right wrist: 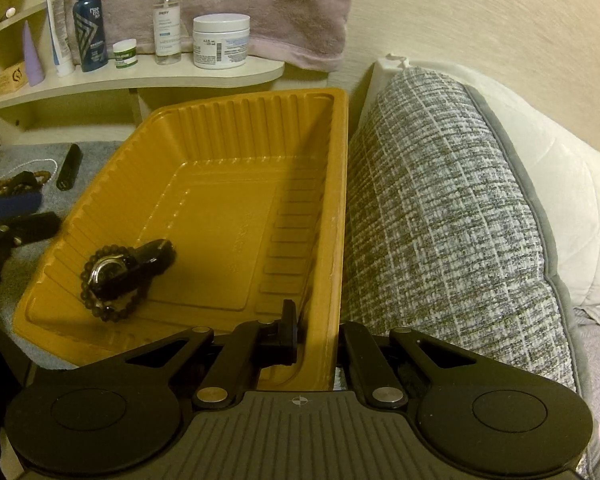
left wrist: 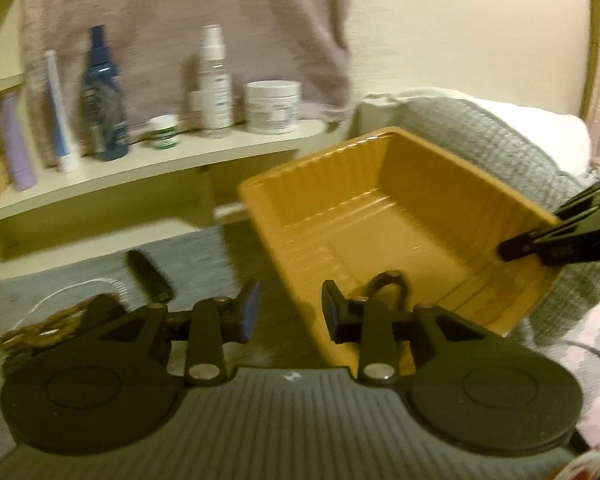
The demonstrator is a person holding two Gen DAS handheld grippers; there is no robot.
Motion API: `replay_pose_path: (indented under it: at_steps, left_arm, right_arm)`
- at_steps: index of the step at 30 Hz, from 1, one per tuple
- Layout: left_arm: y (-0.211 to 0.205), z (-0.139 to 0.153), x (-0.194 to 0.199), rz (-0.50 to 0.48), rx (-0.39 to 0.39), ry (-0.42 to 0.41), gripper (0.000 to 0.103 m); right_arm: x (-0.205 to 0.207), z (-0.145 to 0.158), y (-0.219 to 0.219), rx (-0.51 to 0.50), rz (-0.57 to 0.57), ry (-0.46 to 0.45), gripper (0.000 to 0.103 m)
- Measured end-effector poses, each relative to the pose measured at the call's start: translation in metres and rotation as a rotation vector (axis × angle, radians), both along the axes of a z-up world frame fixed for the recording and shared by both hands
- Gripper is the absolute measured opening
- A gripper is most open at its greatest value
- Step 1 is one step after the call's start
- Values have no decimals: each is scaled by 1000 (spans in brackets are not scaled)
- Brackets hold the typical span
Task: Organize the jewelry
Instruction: 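Carry the gold watch into the orange tray and open the left tool, then grasp the black-strap bracelet from the pile with the left tool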
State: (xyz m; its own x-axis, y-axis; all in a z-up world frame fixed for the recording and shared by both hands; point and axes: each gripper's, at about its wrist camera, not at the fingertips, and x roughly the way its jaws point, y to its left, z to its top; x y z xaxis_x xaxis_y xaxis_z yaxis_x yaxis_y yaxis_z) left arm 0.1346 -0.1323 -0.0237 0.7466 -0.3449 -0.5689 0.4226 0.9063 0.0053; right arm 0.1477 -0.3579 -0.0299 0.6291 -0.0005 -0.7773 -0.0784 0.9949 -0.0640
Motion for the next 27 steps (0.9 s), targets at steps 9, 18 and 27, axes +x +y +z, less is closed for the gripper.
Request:
replay_pose_path:
  at_steps: [9,18,27]
  left_arm:
    - [49,-12,-4,142,62,-9,30]
    - [86,-25,8,249,136,-25,30]
    - [87,-34,35,188,232,-51,30]
  right_arm:
    - [0,0,0,-3,0,0,4]
    - [1,0,-1,-10,4,3,4]
    - [2,-1,-1,-15,7,3,4]
